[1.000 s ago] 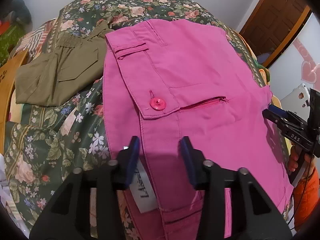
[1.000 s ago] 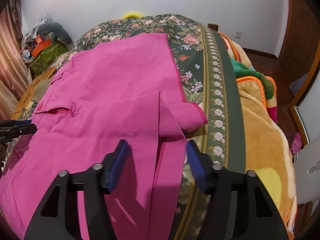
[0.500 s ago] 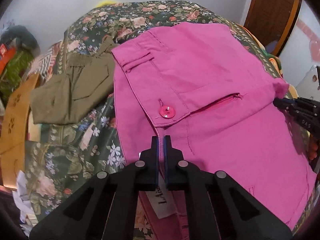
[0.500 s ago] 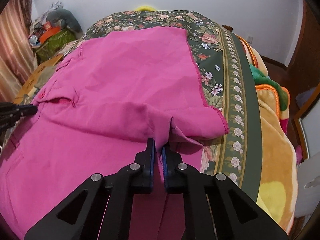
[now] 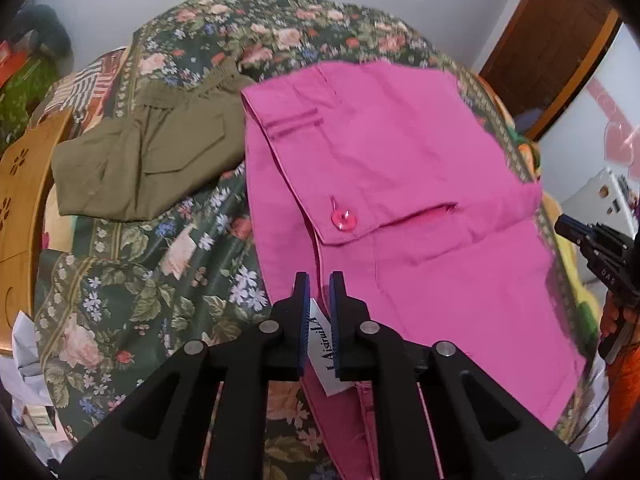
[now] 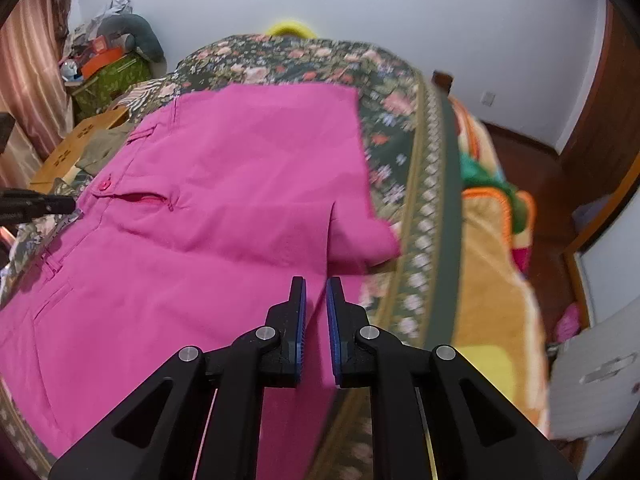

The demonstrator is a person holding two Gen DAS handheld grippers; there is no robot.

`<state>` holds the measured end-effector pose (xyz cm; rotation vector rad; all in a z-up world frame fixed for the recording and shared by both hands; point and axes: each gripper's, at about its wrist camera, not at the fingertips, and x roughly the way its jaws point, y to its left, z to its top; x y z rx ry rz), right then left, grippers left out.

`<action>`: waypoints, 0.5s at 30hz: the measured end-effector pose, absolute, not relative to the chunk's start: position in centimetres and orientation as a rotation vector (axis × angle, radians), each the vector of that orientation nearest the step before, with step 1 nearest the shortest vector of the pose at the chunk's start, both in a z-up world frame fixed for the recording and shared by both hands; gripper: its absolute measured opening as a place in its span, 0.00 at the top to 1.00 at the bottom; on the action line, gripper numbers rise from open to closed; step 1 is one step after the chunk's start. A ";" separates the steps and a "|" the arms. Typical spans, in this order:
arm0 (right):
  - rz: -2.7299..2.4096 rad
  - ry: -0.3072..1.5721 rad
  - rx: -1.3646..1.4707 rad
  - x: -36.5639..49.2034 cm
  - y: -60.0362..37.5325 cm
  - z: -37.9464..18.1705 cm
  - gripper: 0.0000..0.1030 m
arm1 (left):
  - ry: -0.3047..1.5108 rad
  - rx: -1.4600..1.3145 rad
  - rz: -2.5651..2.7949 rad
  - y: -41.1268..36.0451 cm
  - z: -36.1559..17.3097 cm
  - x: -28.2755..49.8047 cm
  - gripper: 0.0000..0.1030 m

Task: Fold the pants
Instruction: 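Close the left tool on the waistband while the right tool grasps the hem edge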

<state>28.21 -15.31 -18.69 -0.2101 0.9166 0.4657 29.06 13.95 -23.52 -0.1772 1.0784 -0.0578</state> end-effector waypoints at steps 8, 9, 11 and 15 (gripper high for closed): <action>0.407 0.874 -0.119 30.7 -16.9 -17.4 0.59 | 1.042 -0.199 -0.038 14.6 -22.7 31.6 0.58; 0.402 0.876 -0.108 31.1 -16.8 -17.6 0.59 | 1.047 -0.208 -0.039 14.7 -22.9 32.0 0.58; 0.393 0.892 -0.095 32.1 -16.8 -18.4 0.59 | 1.069 -0.239 -0.054 14.9 -23.6 33.1 0.58; 0.383 0.946 -0.047 34.2 -16.8 -20.6 0.59 | 1.115 -0.290 -0.092 15.0 -25.3 35.1 0.58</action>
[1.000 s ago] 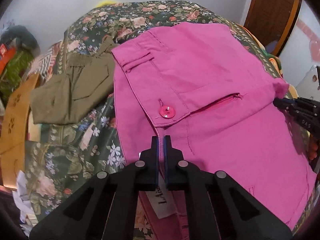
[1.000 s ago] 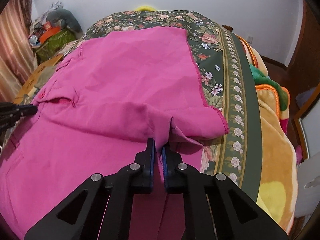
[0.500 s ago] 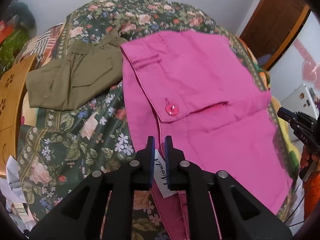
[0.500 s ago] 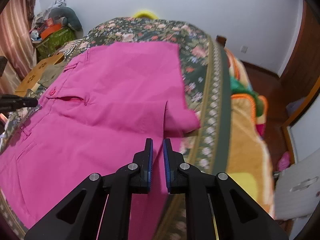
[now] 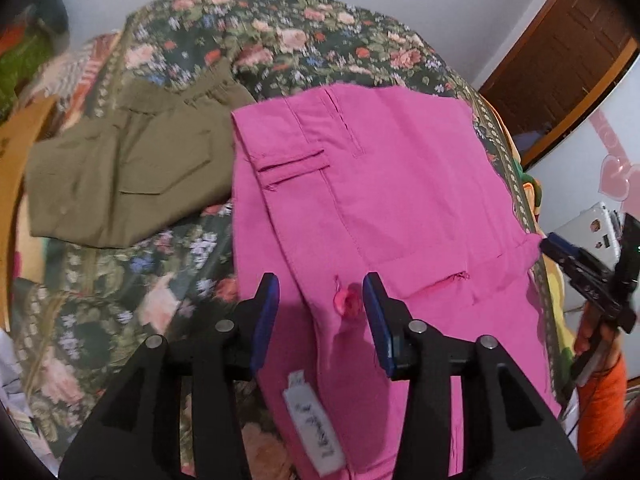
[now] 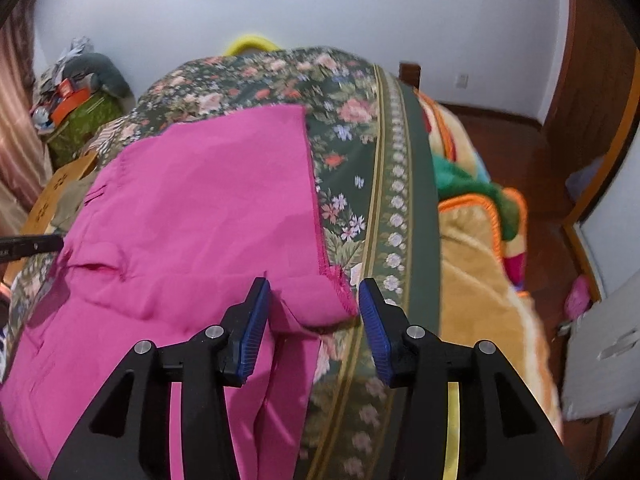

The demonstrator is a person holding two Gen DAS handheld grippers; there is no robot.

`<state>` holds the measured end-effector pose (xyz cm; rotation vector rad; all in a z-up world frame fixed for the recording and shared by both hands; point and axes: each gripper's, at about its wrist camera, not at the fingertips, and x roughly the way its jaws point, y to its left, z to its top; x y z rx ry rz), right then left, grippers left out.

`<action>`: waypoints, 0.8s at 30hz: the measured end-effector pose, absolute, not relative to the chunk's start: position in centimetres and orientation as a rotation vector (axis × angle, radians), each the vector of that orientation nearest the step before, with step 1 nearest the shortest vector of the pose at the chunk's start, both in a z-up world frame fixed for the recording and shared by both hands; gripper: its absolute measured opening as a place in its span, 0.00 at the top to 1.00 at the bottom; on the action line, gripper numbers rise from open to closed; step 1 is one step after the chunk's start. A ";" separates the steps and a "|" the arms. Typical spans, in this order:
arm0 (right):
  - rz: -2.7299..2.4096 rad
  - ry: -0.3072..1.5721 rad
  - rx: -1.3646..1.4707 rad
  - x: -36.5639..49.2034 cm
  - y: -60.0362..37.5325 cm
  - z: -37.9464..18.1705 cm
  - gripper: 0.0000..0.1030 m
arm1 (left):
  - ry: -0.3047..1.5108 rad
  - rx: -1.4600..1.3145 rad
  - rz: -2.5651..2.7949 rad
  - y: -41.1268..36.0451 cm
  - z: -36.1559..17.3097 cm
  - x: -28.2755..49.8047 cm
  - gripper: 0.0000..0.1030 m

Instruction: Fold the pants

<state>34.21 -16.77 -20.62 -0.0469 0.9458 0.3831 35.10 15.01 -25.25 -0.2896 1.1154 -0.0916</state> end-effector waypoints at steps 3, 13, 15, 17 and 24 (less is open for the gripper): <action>0.389 1.013 0.020 35.6 -16.8 -22.7 0.59 | 1.149 -0.311 -0.103 14.9 -26.4 35.9 0.58; 0.465 1.020 -0.050 35.0 -14.8 -23.5 0.94 | 1.135 -0.144 -0.046 12.8 -26.0 37.1 0.92; 0.447 1.008 -0.095 34.8 -14.6 -23.4 0.95 | 1.119 -0.034 -0.008 11.9 -26.1 37.1 0.92; 0.426 1.008 -0.102 34.7 -15.0 -23.6 0.95 | 1.094 0.045 0.048 11.6 -26.2 36.8 0.94; 0.423 1.051 -0.093 34.8 -15.4 -24.3 0.96 | 1.102 0.006 0.071 13.6 -27.7 36.5 0.94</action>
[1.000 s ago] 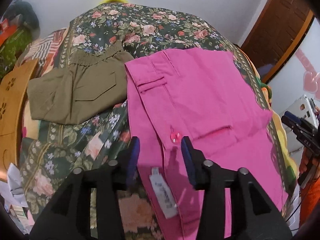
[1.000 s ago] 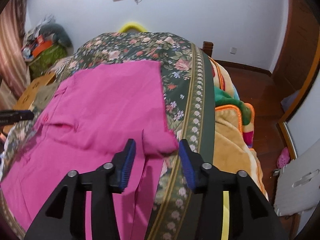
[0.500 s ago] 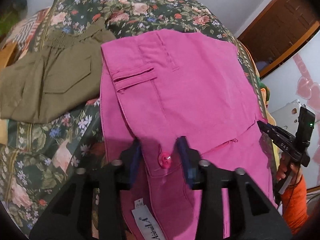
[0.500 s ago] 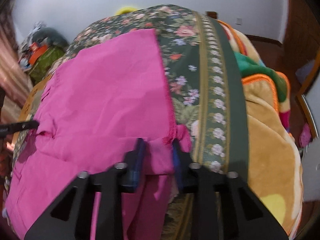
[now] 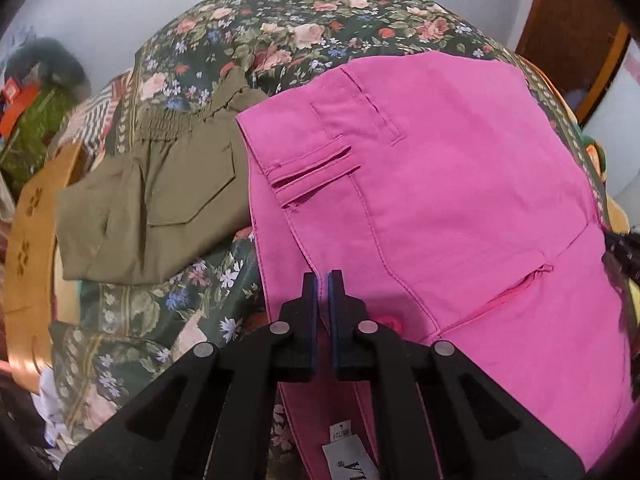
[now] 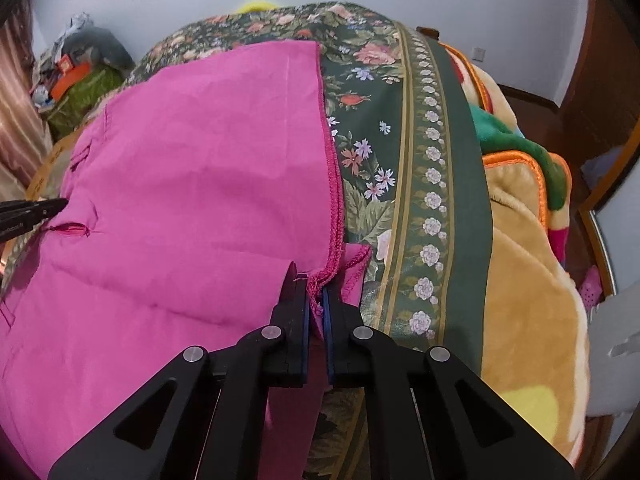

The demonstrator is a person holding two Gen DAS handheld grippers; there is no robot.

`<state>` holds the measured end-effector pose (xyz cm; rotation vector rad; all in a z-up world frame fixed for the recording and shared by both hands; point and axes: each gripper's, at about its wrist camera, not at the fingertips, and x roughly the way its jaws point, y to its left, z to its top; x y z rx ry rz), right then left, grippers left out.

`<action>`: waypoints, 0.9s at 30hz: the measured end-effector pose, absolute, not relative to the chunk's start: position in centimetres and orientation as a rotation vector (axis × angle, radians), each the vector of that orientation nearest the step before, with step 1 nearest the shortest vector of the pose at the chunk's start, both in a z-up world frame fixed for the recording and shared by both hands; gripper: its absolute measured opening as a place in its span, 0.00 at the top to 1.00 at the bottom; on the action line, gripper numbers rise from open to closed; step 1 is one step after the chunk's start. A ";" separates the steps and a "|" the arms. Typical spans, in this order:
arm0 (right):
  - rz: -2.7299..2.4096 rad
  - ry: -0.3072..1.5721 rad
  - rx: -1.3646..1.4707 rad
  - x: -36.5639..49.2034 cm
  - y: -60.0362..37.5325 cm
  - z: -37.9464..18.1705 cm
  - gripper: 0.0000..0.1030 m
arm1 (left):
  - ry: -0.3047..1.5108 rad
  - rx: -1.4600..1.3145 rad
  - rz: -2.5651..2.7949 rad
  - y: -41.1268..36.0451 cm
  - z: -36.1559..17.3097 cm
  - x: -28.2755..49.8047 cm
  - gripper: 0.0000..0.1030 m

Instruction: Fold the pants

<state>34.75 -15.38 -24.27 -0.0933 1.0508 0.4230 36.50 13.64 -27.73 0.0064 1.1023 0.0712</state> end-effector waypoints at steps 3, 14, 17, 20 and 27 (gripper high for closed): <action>0.418 1.090 -0.080 35.2 -15.6 -23.7 0.94 | 1.106 0.007 0.045 13.7 -27.0 36.2 0.93; 0.373 0.930 -0.196 34.5 -16.0 -17.3 0.29 | 0.952 -0.008 0.079 17.1 -20.4 35.1 0.39; 0.368 0.886 -0.175 35.8 -15.3 -15.9 0.20 | 0.909 -0.036 0.098 18.0 -19.6 36.4 0.30; 0.380 0.843 -0.137 37.5 -13.9 -15.4 0.20 | 0.904 -0.082 0.080 18.8 -19.9 38.3 0.30; 0.397 0.799 -0.081 42.4 -11.8 -17.1 0.20 | 0.975 -0.135 0.010 19.7 -23.2 42.8 0.30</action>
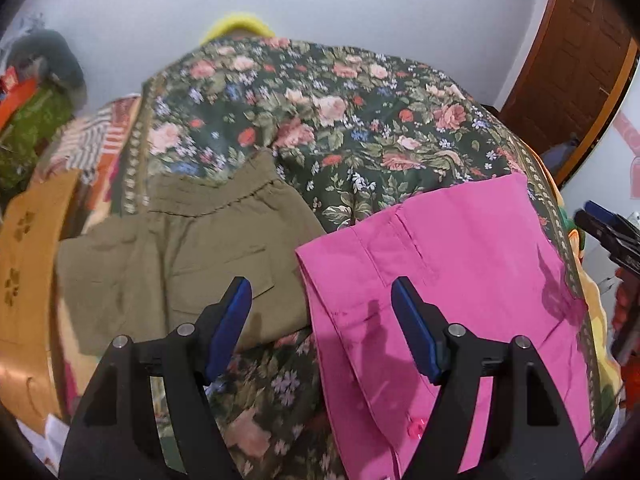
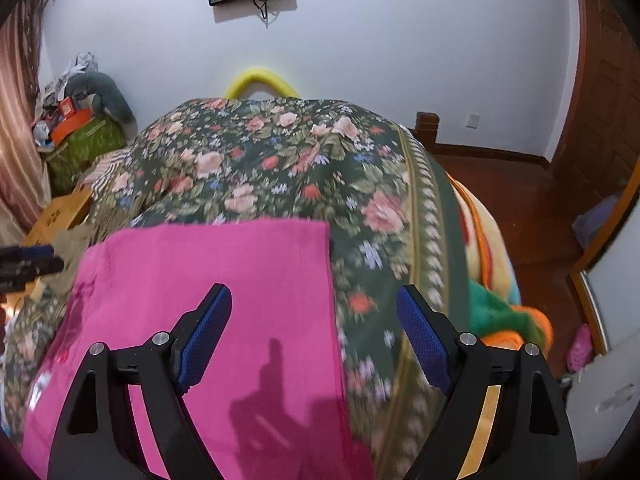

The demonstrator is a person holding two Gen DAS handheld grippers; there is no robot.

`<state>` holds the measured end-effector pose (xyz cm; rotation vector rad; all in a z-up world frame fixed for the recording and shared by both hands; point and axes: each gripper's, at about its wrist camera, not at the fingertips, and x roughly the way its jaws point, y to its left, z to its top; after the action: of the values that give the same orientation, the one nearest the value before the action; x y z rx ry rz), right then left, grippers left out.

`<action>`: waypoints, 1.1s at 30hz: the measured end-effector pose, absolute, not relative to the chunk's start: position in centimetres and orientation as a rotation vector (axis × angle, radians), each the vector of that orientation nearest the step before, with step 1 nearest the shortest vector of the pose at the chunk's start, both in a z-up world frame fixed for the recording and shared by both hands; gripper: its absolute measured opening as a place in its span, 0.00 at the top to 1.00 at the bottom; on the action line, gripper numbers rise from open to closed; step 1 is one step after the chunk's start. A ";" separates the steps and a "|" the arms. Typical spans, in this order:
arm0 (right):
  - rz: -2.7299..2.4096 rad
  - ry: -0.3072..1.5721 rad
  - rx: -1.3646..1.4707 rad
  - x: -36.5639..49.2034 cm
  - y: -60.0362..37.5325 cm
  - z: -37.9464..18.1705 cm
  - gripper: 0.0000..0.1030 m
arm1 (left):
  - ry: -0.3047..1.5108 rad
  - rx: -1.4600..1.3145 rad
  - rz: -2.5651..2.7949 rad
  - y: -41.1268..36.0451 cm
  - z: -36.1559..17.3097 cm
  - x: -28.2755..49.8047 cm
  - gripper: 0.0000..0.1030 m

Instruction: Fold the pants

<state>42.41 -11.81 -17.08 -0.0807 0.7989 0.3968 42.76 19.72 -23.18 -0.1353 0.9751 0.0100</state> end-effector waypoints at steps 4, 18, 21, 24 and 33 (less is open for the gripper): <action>0.401 0.809 -0.101 45.6 -10.9 -18.8 0.21 | 1.005 -0.146 0.001 20.1 -25.2 44.3 0.30; 0.398 0.936 -0.003 50.6 -10.8 -22.5 0.88 | 1.008 -0.257 -0.082 20.4 -27.3 46.9 0.83; 0.394 0.928 -0.043 50.2 -9.9 -22.2 0.97 | 1.011 -0.257 -0.057 20.6 -26.9 46.7 0.89; 0.390 0.908 -0.058 49.8 -9.7 -21.6 0.98 | 0.976 -0.199 -0.029 20.3 -25.4 45.9 0.89; 0.396 0.744 -0.049 47.8 -11.2 -13.2 0.99 | 0.828 -0.036 0.013 17.9 -17.9 44.1 0.90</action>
<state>47.81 -11.22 -13.23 -0.0494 0.7445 0.3959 44.09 17.94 -17.95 -0.0359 0.8283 0.0133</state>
